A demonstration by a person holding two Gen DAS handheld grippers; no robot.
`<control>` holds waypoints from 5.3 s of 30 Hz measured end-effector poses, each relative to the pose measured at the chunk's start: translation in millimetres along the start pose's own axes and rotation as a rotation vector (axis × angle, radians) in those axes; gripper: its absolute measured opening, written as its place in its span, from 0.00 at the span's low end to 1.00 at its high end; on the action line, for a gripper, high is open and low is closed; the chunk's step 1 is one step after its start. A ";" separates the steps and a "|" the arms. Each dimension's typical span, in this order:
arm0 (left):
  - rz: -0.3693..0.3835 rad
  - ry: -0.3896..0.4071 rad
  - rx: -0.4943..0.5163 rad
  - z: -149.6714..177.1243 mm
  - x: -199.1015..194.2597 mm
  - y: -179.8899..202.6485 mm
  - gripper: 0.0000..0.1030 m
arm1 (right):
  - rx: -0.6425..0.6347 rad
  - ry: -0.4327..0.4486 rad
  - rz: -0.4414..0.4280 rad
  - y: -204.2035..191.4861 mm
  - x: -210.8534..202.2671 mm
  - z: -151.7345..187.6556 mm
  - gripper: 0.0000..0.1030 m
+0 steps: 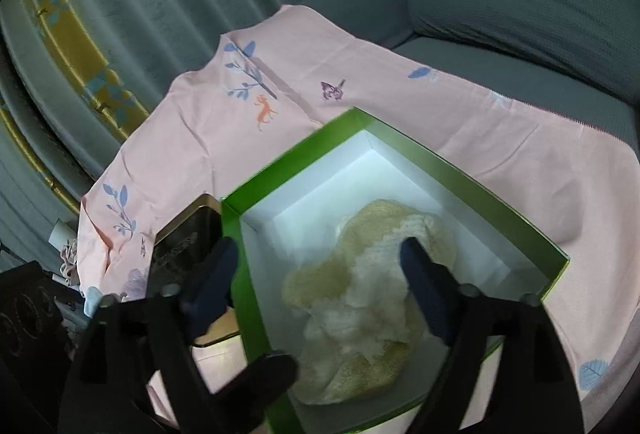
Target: Organize soft objects
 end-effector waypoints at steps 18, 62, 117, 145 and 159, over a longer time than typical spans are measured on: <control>-0.443 0.096 -0.200 29.7 -168.0 -93.9 0.91 | -0.252 0.066 -0.078 -102.3 -35.7 24.9 0.99; -0.890 0.319 -0.903 198.9 -397.5 -280.8 0.91 | -0.592 -0.566 -0.505 -401.5 89.6 288.4 0.12; -0.399 -0.129 -0.378 148.8 -143.2 -136.1 0.32 | -0.192 -0.666 -0.404 -173.4 57.9 195.4 0.34; -0.174 0.053 0.018 -10.7 -16.4 -3.0 0.26 | -0.009 -0.029 -0.243 -34.6 -3.9 0.3 0.20; -0.116 -0.086 -0.006 6.8 57.0 6.6 0.26 | 0.133 -0.092 -0.020 37.7 19.9 5.5 0.22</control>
Point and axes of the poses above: each gripper's, at about its wrist camera, not at the fingertips, and x roughly the way its jaws point, y to its right, z to its underside, the point moved 1 cm from there along x, roughly the way its jaws point, and after that the axes turned 6 degrees about y, right-handed, at the moved point
